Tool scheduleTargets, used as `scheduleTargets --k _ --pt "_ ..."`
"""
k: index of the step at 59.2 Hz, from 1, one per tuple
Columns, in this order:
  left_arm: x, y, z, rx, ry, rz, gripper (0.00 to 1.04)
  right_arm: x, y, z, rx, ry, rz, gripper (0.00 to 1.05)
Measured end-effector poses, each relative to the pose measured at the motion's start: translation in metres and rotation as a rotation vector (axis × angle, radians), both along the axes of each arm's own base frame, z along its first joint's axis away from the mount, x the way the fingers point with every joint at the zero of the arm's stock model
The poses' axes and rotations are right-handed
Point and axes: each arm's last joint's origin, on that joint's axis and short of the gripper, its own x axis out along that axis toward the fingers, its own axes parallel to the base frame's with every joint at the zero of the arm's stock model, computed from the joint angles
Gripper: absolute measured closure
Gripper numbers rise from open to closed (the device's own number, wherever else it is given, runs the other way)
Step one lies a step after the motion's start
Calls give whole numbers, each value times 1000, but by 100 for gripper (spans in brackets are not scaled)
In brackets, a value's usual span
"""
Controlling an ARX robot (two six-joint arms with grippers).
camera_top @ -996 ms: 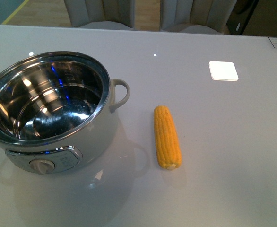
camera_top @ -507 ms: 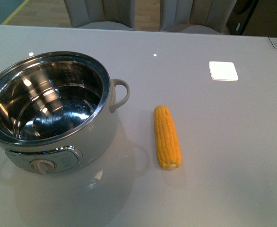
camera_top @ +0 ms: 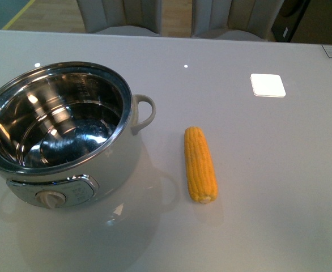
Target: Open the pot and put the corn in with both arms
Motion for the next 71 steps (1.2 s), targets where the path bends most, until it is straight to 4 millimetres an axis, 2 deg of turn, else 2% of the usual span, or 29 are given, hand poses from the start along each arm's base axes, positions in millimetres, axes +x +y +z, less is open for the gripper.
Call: scheduleTargets --k 9,11,15,19,28,39,51,57,62,71 --pt "0 0 0 0 0 0 54 0 0 0 0 1 0 9" --pt "0 0 0 0 0 0 49 1 0 -1 26 67 -20 9" --pt "0 0 0 0 0 0 37 2 1 -1 129 364 -82 9" --pt "0 0 0 0 -1 -1 26 6 2 -7 199 551 -106 9" --pt "0 0 0 1 -1 0 5 17 4 -14 254 644 -118 9" --pt "0 0 0 2 -1 0 7 45 9 -13 224 664 -104 9" --pt "0 0 0 2 -1 0 7 100 26 -22 116 662 -67 9" --pt "0 0 0 2 -1 0 7 134 37 -37 87 686 -55 9" --pt "0 0 0 2 -1 0 7 161 46 -58 72 747 -54 9" --pt "0 0 0 2 -1 0 7 194 64 -97 69 864 -58 9"
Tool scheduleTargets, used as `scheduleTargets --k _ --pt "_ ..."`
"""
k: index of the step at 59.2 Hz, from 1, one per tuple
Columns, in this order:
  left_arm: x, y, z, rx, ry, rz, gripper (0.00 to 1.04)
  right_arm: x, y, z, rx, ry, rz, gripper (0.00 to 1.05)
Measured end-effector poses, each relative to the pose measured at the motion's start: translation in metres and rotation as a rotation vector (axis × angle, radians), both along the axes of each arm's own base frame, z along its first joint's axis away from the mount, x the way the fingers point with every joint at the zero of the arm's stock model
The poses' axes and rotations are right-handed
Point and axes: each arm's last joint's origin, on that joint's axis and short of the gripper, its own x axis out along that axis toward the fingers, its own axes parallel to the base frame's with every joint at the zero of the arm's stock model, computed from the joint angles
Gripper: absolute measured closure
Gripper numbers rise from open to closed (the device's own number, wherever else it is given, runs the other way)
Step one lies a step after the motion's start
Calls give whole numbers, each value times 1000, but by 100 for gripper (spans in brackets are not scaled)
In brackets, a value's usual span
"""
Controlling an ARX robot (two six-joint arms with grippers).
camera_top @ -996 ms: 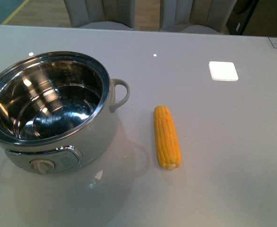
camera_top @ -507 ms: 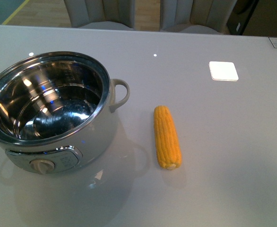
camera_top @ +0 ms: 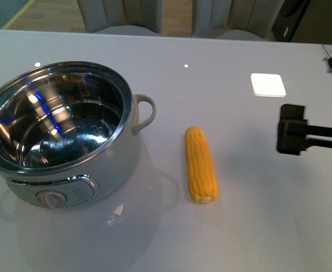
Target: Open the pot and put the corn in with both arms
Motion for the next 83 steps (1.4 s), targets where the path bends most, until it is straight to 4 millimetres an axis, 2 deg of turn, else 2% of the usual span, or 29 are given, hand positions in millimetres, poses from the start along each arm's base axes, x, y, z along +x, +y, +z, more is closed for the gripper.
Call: scheduleTargets --k 10,17,25,40,50,61,66,73,83 --pt "0 0 0 0 0 0 7 24 31 -34 25 77 51 9" --pt "0 0 0 0 0 0 7 32 53 -50 24 107 110 9" --pt "0 0 0 0 0 0 7 35 67 -52 26 103 150 9" --pt "0 0 0 0 0 0 7 40 96 -42 50 58 234 9" --pt "0 0 0 0 0 0 7 39 109 -44 54 51 298 9" --pt "0 0 0 0 0 0 7 36 112 -79 -6 135 362 9" --pt "0 0 0 0 0 0 7 36 113 -87 -20 156 369 9" --pt "0 0 0 0 0 0 7 36 118 -87 -24 155 387 9" --pt "0 0 0 0 0 0 7 33 121 -88 -26 161 402 34"
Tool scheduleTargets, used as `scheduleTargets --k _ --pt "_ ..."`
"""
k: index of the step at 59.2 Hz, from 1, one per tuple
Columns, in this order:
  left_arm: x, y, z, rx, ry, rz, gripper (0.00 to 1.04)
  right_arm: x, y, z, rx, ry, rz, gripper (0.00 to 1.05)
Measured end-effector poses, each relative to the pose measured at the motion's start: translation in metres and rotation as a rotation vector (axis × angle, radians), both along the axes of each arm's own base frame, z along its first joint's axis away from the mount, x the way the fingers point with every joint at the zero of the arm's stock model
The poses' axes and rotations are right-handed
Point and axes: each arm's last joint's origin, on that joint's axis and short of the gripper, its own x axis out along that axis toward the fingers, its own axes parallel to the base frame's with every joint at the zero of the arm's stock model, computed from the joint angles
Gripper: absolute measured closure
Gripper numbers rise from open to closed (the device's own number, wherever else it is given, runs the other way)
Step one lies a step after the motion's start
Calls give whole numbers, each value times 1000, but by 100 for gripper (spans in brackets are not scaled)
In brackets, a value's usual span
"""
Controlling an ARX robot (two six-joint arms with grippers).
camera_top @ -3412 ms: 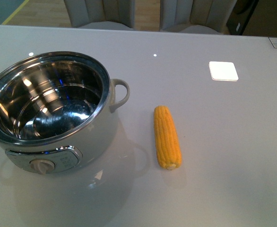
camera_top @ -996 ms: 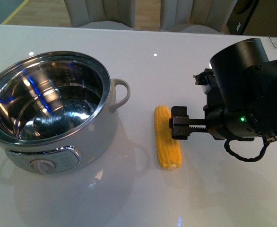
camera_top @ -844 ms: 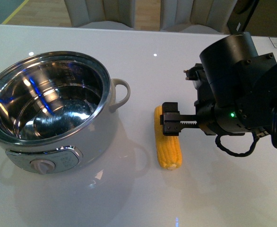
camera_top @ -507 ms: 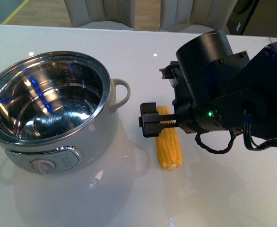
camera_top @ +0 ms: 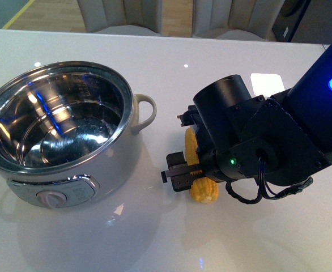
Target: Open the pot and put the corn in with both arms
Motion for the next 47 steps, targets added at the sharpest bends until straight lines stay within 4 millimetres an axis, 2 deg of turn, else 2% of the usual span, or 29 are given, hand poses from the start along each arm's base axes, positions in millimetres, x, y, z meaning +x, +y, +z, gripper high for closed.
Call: scheduleTargets --k 7,14,18,33,40,47 --pt "0 0 0 0 0 0 7 -3 -1 0 -2 6 1 55" --pt "0 0 0 0 0 0 7 -5 -5 6 20 -2 -13 67" --pt "0 0 0 0 0 0 7 -3 -10 20 68 -39 -35 72" --pt "0 0 0 0 0 0 7 15 -20 77 326 -144 -134 77" --pt "0 0 0 0 0 0 7 23 -16 102 419 -184 -162 79" --pt "0 0 0 0 0 0 7 32 -7 118 503 -199 -183 81"
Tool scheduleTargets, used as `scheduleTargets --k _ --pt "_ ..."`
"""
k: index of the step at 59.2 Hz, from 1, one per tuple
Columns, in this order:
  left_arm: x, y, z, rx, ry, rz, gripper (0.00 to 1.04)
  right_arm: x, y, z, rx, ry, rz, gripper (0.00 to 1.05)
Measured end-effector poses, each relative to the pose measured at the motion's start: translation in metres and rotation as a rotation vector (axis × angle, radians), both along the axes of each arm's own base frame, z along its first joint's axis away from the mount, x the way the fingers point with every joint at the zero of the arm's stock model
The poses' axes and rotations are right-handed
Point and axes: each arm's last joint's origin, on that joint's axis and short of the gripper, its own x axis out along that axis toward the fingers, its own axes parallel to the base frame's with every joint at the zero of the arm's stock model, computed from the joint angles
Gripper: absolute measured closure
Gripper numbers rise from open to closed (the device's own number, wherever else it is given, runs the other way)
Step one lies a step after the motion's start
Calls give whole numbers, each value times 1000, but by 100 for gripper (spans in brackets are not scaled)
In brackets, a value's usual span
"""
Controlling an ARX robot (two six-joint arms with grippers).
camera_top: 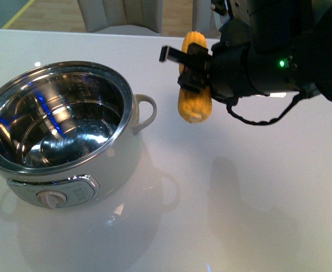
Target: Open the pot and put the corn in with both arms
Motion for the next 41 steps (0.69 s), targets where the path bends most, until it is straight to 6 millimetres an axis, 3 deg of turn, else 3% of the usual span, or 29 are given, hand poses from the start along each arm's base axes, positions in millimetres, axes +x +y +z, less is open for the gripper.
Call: scheduleTargets --k 10,17,29,41 --pt "0 0 0 0 0 0 7 9 22 20 86 -3 15 82" --pt "0 0 0 0 0 0 7 18 49 35 156 -3 54 82" --pt "0 0 0 0 0 0 7 23 88 37 189 28 139 82" --pt "0 0 0 0 0 0 7 13 118 31 220 76 263 82"
